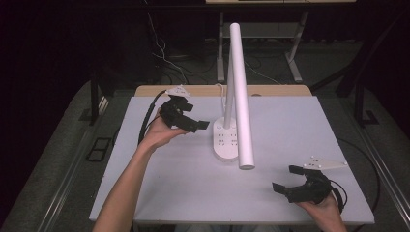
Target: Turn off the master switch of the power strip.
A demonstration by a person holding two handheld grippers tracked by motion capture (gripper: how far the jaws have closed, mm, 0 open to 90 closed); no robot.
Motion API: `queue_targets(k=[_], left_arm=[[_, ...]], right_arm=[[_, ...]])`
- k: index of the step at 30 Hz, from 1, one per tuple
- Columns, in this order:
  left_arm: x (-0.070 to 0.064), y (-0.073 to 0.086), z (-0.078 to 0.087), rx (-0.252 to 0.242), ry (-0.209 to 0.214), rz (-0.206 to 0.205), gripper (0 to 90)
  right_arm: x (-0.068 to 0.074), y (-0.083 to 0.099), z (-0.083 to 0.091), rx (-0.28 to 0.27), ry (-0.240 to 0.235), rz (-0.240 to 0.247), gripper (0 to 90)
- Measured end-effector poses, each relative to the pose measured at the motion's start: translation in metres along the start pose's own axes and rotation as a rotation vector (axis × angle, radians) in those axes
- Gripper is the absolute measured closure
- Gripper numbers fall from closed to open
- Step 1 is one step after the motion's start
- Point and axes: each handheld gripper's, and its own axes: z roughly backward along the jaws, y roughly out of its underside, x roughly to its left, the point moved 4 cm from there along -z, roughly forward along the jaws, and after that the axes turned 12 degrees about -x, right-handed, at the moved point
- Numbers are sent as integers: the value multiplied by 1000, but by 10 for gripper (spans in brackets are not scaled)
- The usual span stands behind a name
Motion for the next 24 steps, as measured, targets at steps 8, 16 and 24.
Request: queue_targets(k=[8,16,24], left_arm=[[8,2,-13,-3,-8,17,2],[16,2,-25,-6,-40,28,2],[24,5,-34,-28,-55,52,10]], right_arm=[[-1,0,1,-2,2,-6,4],[-2,0,1,-2,4,-2,4],[-1,0,1,1,4,0,4]])
